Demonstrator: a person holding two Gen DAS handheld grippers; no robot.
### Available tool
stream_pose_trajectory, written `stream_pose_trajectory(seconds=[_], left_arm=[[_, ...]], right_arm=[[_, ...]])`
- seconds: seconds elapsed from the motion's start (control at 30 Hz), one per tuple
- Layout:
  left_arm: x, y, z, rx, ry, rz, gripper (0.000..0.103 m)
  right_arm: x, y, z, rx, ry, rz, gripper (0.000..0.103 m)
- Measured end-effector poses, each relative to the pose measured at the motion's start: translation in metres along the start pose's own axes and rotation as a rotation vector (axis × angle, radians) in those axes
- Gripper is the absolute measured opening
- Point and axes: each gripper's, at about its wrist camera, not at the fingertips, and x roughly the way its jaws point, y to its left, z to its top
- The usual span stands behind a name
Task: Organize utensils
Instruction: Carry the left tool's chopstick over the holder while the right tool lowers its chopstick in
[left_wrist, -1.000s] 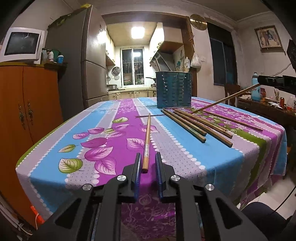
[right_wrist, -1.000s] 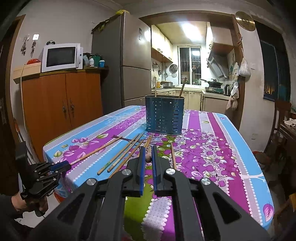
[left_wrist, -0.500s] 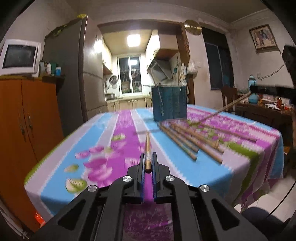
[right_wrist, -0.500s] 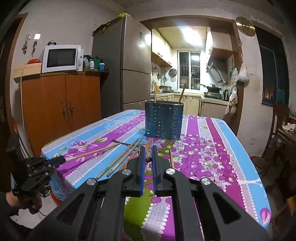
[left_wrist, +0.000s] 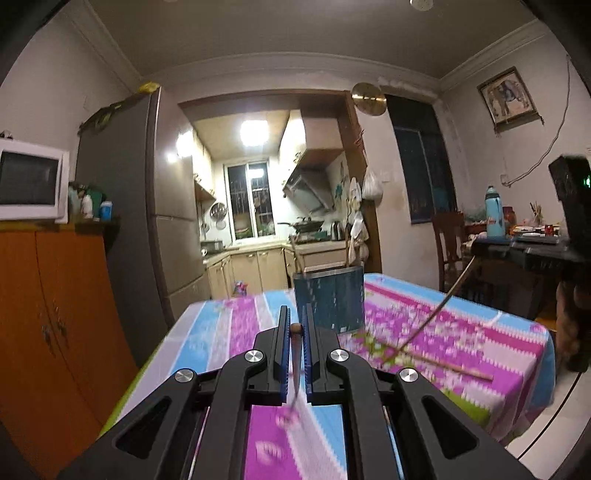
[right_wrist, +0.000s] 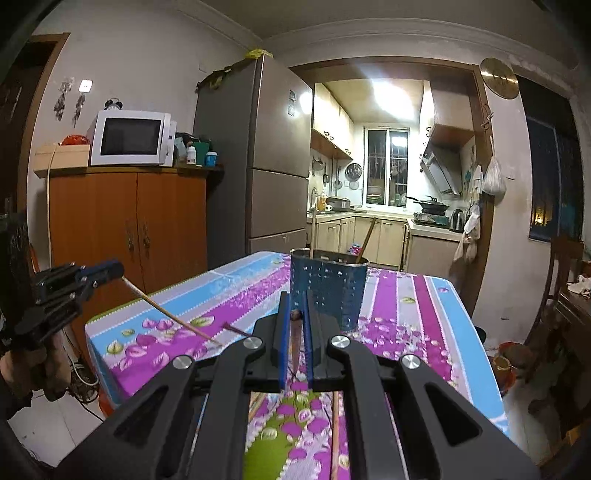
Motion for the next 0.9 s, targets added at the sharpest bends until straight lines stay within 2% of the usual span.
stream_pose_trajectory(seconds=[0.2, 0.47, 0.9], left_arm=[[0.031, -0.003, 0.035, 0.01, -0.004, -0.024, 0.008], [0.078, 0.002, 0.062, -0.027, 0.078, -0.078, 0.008], [0.09, 0.001, 0.109, -0.041, 0.099, -0.113, 0.008]], right_arm=[[0.018, -0.003, 0.025, -0.021, -0.006, 0.022, 0.005], [0.044, -0.014, 0.049, 0.004, 0.028, 0.052, 0.005], [0.056, -0.023, 0.069, 0.013, 0.036, 0.044, 0.005]])
